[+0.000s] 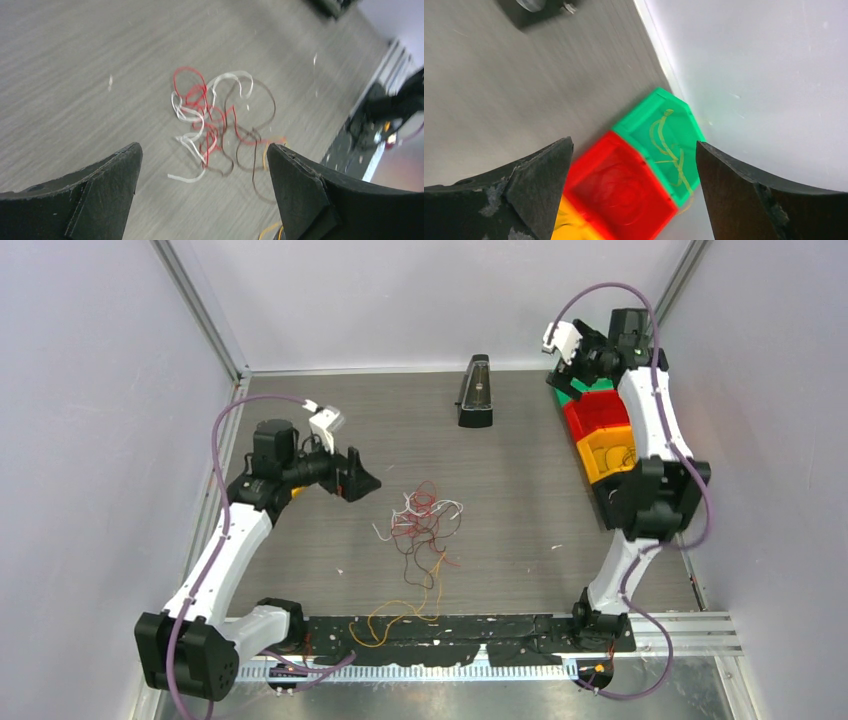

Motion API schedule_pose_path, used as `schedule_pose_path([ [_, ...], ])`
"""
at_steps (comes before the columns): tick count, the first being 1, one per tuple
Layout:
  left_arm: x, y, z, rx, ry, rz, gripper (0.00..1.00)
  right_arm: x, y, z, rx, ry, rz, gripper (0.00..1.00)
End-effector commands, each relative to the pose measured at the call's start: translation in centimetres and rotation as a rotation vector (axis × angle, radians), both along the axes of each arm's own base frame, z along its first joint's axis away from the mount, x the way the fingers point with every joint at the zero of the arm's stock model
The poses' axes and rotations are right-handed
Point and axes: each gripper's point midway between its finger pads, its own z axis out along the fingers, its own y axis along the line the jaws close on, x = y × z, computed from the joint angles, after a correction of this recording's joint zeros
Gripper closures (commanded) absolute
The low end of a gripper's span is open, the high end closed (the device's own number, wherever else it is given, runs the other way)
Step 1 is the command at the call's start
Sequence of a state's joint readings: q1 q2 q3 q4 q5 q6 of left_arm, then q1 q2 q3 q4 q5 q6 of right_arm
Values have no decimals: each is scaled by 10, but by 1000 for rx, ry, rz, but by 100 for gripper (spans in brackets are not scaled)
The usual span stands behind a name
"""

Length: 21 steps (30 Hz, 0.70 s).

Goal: Untangle the cables

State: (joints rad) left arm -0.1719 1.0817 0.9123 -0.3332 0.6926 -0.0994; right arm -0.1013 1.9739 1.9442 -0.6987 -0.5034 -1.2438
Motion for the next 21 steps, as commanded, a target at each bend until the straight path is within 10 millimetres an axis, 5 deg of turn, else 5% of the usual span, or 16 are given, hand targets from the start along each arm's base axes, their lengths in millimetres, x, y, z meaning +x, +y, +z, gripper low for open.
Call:
schedule_pose_path([
  [1,-64,-3,-31,131,7,-284,5,-103,62,40,266,205,-82,3],
  [3,-95,-9,-49,212,-41,-436,8,-156,89,24,354,369,-87,5],
  [5,-125,-15,-63,281,-138,-606,13,-209,116,-13,425,572,-125,6],
  [9,-174,-31,-95,363,-282,-892,18,-270,160,-42,562,789,-163,10],
  [13,-199,-47,-116,412,-268,-1003,19,-274,198,-62,627,848,-171,12],
  [21,-205,-82,-152,579,-287,-1037,25,-267,205,-88,617,877,-206,14],
])
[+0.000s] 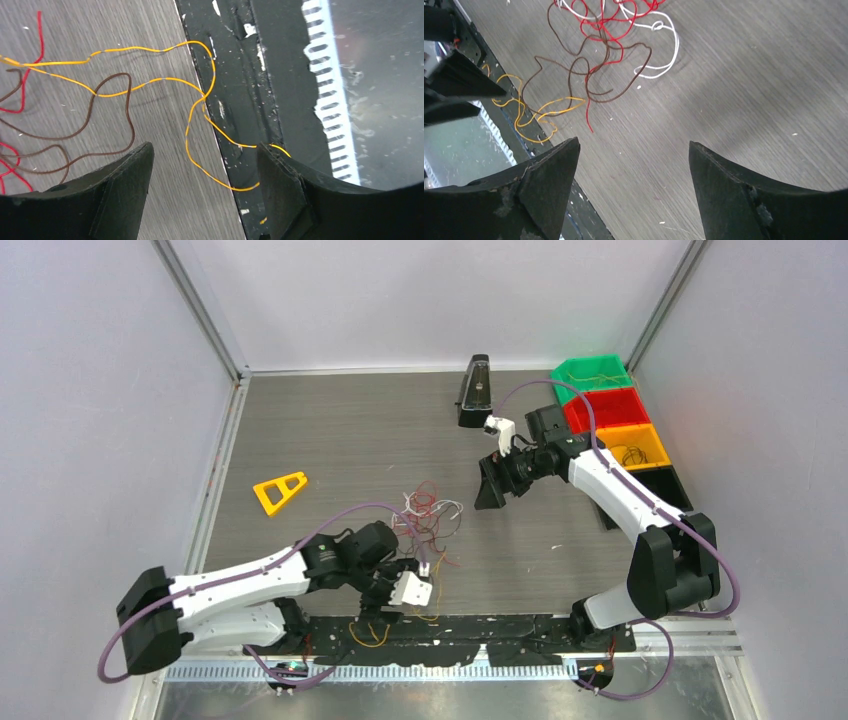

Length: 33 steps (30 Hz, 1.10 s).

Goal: Untangle the cables

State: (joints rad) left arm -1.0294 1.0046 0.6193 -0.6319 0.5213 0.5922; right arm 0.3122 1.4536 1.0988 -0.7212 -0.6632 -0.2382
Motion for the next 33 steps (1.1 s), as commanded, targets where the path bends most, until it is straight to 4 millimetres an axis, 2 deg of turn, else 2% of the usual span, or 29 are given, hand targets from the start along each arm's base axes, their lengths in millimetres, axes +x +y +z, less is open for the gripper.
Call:
schedule_pose_path([
  [1,21,-21,-10,37,-94,39,27,19,11,10,64,-50,-43,15],
  [6,13,-33,-18,74,-81,-20,31,30,18,-3,86,-1,-90,15],
  [12,17,-44,-32,186,-99,-7,31,44,24,-14,89,-10,-117,16],
  [15,11,-52,-33,168,-92,-23,31,48,31,-21,90,23,-128,16],
  [19,7,-58,-36,169,-87,-34,38,52,36,-27,96,27,-127,16],
  [22,1,-61,-40,173,-66,-61,47,54,37,-28,95,28,-127,17],
  [26,-1,-59,-36,167,-68,-81,80,52,44,-32,92,33,-110,17],
  [28,3,-56,-21,150,-60,-74,98,48,50,-34,96,44,-107,18],
  [30,16,-58,13,61,-16,-11,100,46,60,-36,99,39,-89,18],
  [33,28,-61,91,-175,24,24,100,44,72,-39,94,28,-63,18],
])
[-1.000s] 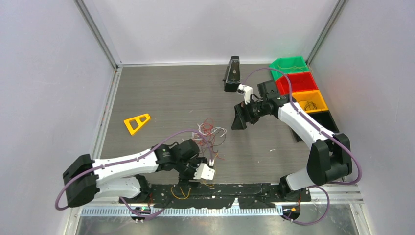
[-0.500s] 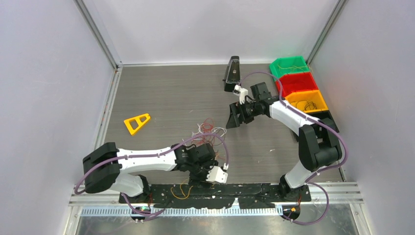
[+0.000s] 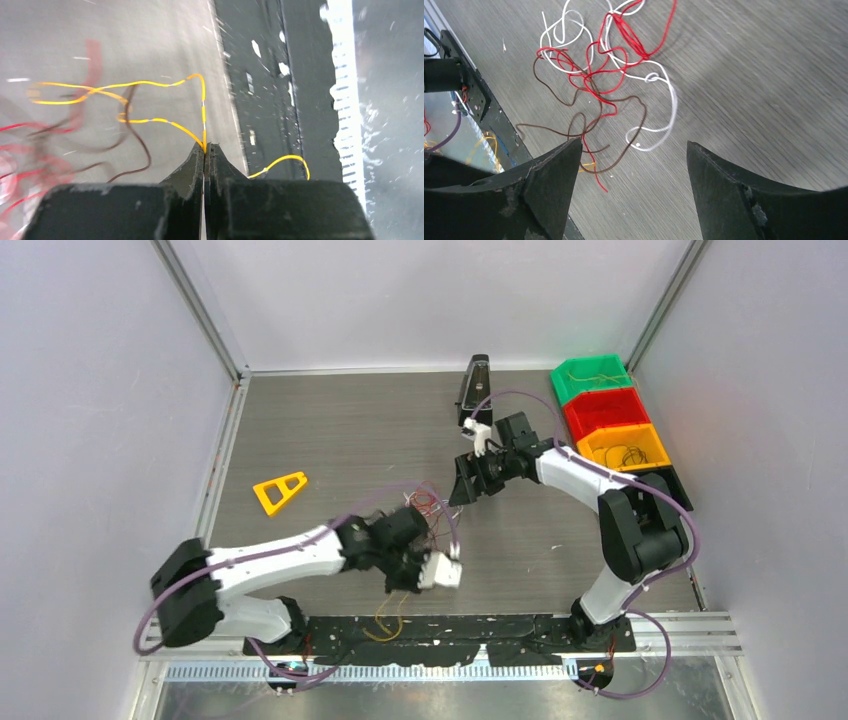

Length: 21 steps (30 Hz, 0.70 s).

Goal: Untangle the cables

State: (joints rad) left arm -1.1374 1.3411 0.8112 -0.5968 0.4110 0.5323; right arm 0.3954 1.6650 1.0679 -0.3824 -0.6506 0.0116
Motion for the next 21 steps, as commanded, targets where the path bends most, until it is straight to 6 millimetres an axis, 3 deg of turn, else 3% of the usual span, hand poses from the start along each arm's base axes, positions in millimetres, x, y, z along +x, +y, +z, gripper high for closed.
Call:
schedule_pose_path([
  [1,21,-16,133,-406,15,35,100,9,27,7,23,-59,37,18],
  [5,25,2,222,-646,25,48,100,18,29,12,9,-77,43,18],
  [8,40,16,258,-714,85,141,100,31,19,39,15,-172,63,18],
  [14,82,32,302,-827,96,318,100,47,-14,99,14,-333,100,17],
  [15,85,33,307,-847,84,331,100,41,-17,104,22,-317,112,18],
  [17,89,32,313,-879,99,352,100,34,-21,135,83,-376,129,17],
  [21,98,32,315,-923,120,420,100,1,-1,187,251,-493,200,11],
])
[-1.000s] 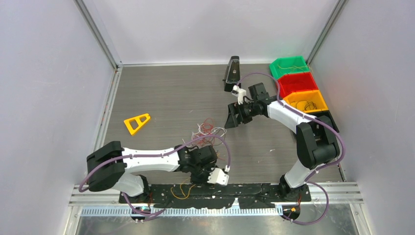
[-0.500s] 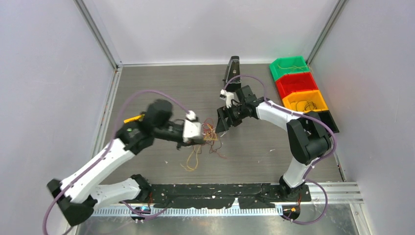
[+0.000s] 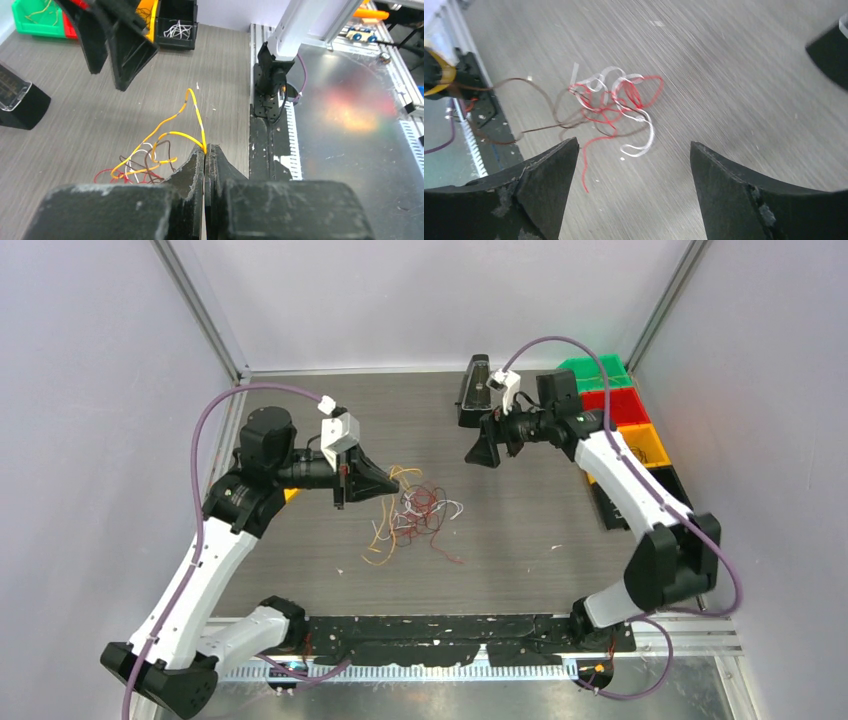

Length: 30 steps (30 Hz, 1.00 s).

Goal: Untangle the cables

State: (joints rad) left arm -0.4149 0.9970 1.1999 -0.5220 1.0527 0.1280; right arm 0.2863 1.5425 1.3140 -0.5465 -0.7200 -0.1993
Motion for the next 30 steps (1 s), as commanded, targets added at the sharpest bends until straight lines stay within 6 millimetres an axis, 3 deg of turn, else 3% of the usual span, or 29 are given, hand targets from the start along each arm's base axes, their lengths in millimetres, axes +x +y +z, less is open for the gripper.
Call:
schedule_pose_path([
  [1,4,0,28,-122,12,34,100,-49,29,72,192,-180,181,10],
  [2,9,1,29,-131,20,51,100,-63,35,82,218,-200,203,9],
  [8,18,4,38,-147,48,72,100,-103,68,73,265,-253,314,5],
  [10,18,4,39,-150,50,75,100,-99,83,68,250,-282,321,3],
  [16,21,5,54,-202,58,103,100,-62,140,63,325,-369,282,3],
  [17,24,7,60,-217,52,119,100,-61,150,51,319,-351,286,2],
  [18,27,10,69,-238,51,137,100,-54,155,48,321,-358,256,12],
  [21,31,19,103,-294,27,171,100,-38,164,11,284,-285,199,38],
  [22,32,23,116,-315,11,182,100,-33,163,4,270,-276,180,55],
  [24,32,30,141,-354,-26,203,100,-27,160,-21,239,-219,160,75],
  [26,32,37,164,-388,-76,227,100,-27,156,-37,215,-163,158,86],
  [30,31,49,206,-443,-187,280,100,-32,144,-61,165,-108,167,93],
])
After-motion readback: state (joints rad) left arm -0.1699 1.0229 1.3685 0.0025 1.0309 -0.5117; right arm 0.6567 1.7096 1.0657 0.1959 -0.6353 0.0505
